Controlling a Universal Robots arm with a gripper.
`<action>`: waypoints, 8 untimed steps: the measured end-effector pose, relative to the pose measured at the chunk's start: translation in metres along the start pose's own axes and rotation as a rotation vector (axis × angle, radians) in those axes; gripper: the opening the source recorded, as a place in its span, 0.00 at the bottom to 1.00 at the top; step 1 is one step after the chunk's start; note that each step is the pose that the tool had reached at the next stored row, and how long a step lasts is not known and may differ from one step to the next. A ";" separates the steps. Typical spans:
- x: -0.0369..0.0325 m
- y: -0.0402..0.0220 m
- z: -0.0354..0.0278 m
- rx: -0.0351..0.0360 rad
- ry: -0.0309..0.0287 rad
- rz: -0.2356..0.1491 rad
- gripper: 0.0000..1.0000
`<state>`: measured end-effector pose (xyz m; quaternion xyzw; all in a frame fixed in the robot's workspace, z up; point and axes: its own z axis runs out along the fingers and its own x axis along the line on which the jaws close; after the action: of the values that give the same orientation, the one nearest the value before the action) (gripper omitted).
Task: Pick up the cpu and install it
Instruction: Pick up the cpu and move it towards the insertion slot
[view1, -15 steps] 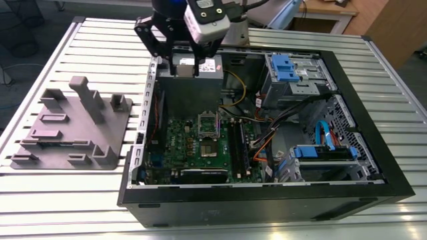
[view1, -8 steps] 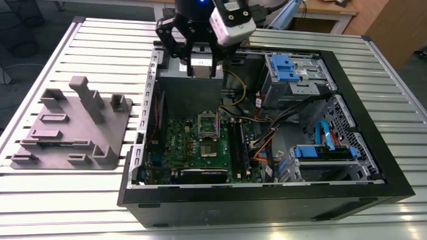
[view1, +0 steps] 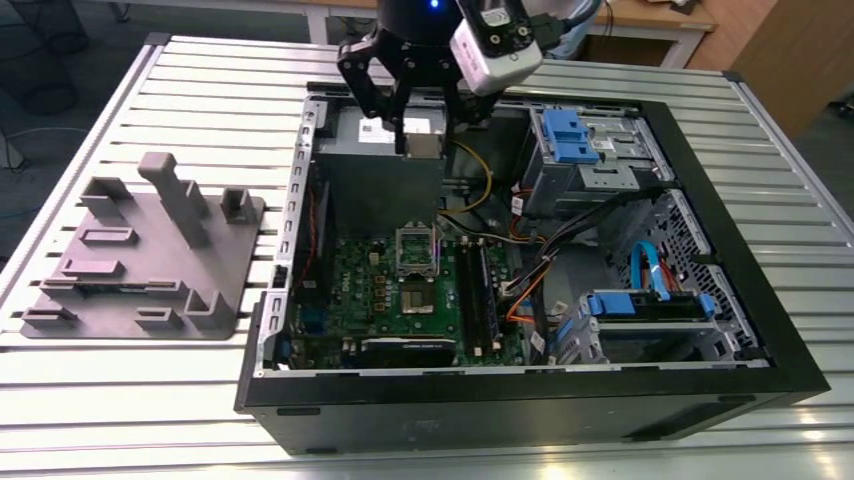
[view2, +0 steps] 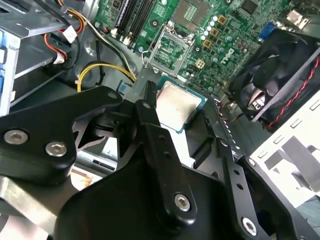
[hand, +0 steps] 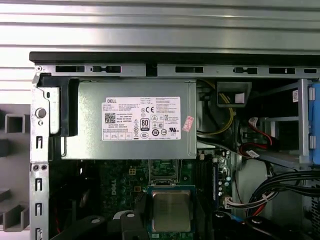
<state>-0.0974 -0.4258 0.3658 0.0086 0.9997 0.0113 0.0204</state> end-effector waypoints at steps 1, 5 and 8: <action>0.0000 -0.0001 0.0005 -0.0001 -0.0001 0.000 0.47; 0.0001 -0.0032 0.0052 0.0001 0.0001 0.000 0.47; 0.0002 -0.0082 0.0095 0.0000 0.0000 0.000 0.47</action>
<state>-0.0974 -0.4338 0.3561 0.0085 0.9997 0.0113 0.0204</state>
